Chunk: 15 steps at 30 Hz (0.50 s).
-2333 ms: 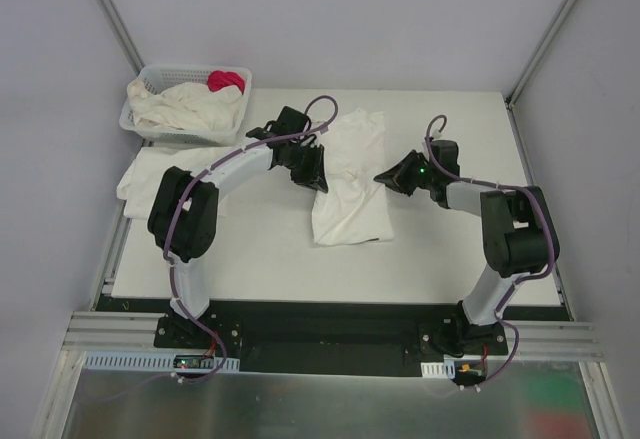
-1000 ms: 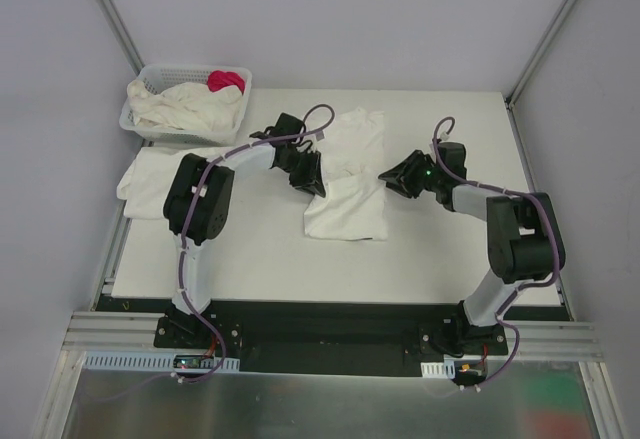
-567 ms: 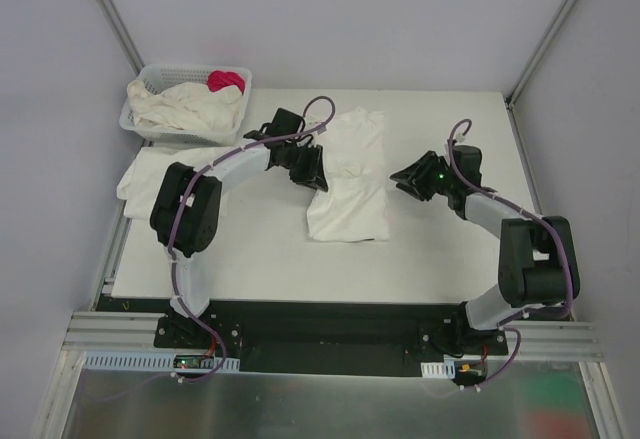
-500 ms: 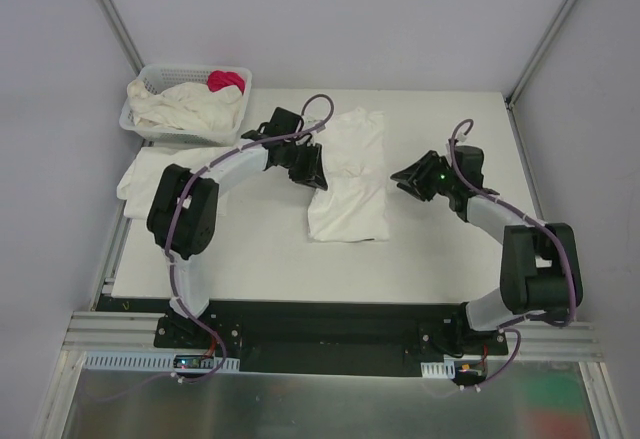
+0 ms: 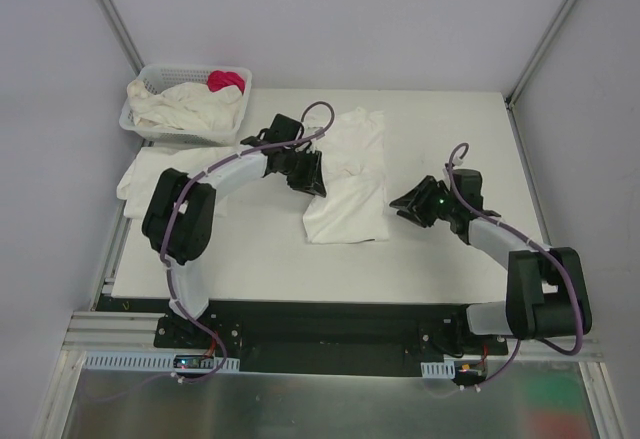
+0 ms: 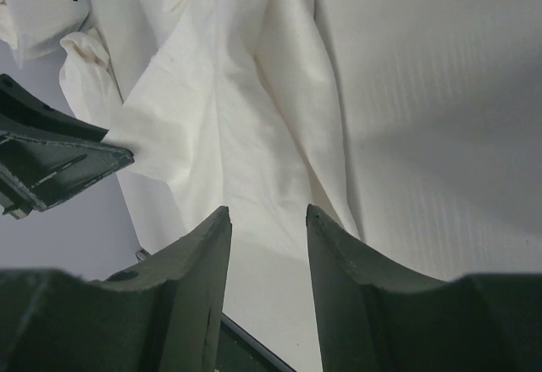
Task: Fold and stack the t-shirts
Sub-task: Grab one side of the 2/3 rectangular tshirt with both arms
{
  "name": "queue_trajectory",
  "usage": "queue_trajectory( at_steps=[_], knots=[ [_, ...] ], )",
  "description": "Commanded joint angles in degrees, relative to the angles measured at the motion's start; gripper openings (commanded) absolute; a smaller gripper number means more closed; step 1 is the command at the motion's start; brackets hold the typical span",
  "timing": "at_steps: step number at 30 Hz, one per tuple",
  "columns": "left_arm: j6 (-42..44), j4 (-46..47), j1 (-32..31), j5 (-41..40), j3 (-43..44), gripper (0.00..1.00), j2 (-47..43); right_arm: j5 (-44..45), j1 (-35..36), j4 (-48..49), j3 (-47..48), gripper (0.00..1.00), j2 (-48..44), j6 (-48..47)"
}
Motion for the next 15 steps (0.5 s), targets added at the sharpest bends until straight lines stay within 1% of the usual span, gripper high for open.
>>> queue_trajectory(
  at_steps=[1, 2, 4, 7, 8, 9, 10, 15],
  knots=[
    [1.2, 0.9, -0.4, -1.3, 3.1, 0.25, 2.1, -2.3, 1.8, 2.4, 0.4, 0.43, -2.2, -0.5],
    [1.4, 1.5, -0.4, -1.3, 3.3, 0.29, 2.8, -2.5, 2.1, 2.6, 0.7, 0.42, -2.4, -0.3],
    [1.9, 2.0, -0.4, -1.6, 3.7, 0.32, 3.8, -2.5, 3.7, 2.7, 2.1, 0.38, -2.5, 0.1],
    [1.9, 2.0, -0.4, -1.4, 5.8, 0.32, 6.1, -1.3, 6.9, 2.8, 4.5, 0.32, -1.9, 0.0],
    [1.9, 2.1, -0.4, -1.2, 6.2, 0.32, 7.0, -0.8, 7.6, 2.7, 5.3, 0.31, -0.8, -0.1],
    [1.7, 2.2, -0.4, -0.9, 6.5, 0.32, 7.7, 0.0, 8.9, 3.3, 5.9, 0.28, 0.2, -0.3],
    [1.5, 2.4, -0.4, -0.7, 7.2, 0.32, 8.0, 2.0, 9.4, 4.0, 7.2, 0.27, 1.5, -0.6],
    [1.7, 2.5, -0.4, -0.4, 8.6, 0.32, 10.0, 0.8, 10.4, 9.8, 13.7, 0.21, 16.4, 1.9]
  ],
)
